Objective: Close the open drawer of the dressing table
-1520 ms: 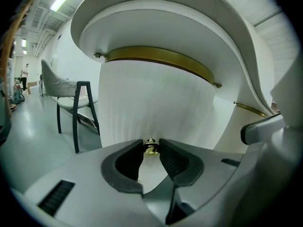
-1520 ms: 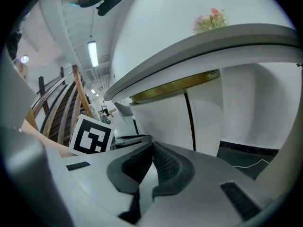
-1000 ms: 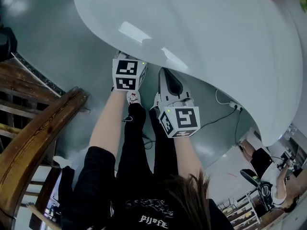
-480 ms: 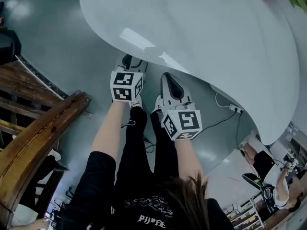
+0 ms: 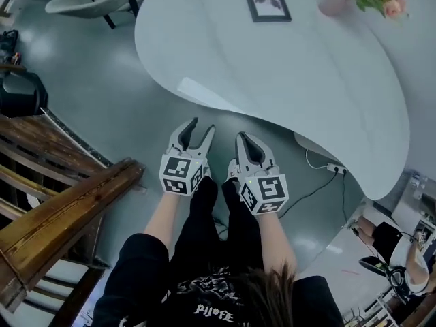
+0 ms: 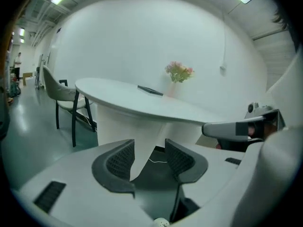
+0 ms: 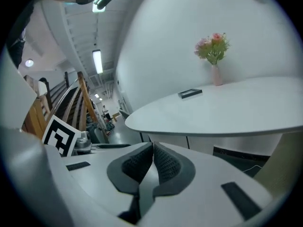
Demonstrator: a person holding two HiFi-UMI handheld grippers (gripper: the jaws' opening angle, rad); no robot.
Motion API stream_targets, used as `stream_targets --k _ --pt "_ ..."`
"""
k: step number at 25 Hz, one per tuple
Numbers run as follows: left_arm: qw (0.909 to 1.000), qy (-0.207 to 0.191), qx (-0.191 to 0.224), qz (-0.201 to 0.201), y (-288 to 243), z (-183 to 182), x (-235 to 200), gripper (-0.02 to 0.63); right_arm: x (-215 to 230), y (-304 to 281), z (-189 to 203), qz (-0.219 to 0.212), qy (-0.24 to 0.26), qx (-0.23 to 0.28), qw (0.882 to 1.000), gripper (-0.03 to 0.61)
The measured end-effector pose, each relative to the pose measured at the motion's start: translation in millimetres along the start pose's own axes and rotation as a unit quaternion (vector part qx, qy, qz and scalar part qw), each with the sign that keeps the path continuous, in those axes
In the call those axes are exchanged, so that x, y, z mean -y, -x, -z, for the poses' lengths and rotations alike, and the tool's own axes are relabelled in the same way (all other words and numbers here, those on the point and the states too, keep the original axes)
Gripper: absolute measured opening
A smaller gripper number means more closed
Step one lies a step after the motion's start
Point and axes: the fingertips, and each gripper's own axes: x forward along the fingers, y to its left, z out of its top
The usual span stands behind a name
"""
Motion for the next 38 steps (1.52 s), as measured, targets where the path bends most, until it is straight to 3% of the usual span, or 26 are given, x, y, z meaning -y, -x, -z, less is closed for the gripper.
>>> stream_targets --k 8,23,32,38 --pt "0.9993 -0.013 0.031 0.019 48 -61 49 0.196 -10 56 -52 0.020 0.011 0.033 0.999 0.028" --pt "0.9979 -0.021 0.057 0.022 98 -107 99 0.196 -19 116 -98 0.035 0.021 0.076 0.996 0.028" --pt "0.9936 -0.069 0.084 0.033 127 -135 127 0.196 -31 146 -140 0.030 0.066 0.114 0.991 0.028" --pt "0.9930 -0.078 0.085 0.025 125 -144 138 0.196 -30 154 -148 0.027 0.079 0.118 0.989 0.028"
